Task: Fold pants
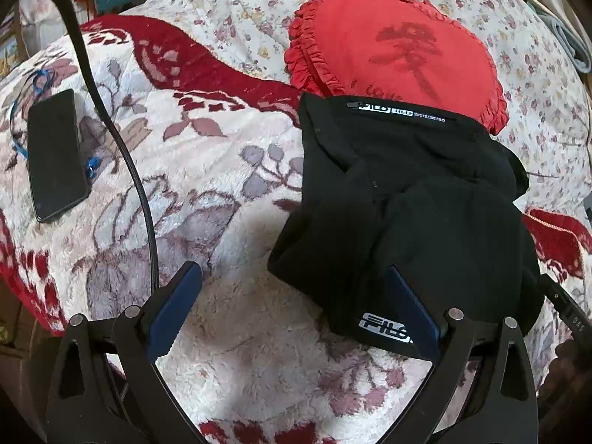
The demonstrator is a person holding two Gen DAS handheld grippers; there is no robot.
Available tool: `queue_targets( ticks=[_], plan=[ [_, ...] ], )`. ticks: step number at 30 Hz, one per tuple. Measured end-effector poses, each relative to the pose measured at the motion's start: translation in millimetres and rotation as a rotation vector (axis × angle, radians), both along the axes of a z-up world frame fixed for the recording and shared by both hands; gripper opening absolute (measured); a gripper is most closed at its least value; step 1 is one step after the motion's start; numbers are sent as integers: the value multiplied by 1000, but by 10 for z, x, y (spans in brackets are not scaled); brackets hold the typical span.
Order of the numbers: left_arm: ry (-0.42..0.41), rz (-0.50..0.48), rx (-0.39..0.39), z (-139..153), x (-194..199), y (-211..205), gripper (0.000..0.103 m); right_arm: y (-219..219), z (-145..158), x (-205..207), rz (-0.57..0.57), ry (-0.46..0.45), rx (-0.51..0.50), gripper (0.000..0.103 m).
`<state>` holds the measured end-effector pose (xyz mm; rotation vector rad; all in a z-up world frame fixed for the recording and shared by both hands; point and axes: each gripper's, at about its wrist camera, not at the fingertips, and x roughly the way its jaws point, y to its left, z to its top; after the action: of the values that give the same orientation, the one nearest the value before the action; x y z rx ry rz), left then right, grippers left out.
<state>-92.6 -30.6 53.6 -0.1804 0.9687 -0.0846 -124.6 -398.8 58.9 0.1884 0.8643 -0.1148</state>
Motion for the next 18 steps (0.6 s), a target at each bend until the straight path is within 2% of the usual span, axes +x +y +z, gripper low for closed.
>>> queue_targets(
  ticks=[12, 18],
  plan=[
    [21, -14, -21, 3, -52, -20, 100, -49, -5, -43, -12, 1, 7, 98],
    [41, 53, -27, -165, -118, 37, 100, -246, -53, -72, -59, 8, 44, 98]
  ],
)
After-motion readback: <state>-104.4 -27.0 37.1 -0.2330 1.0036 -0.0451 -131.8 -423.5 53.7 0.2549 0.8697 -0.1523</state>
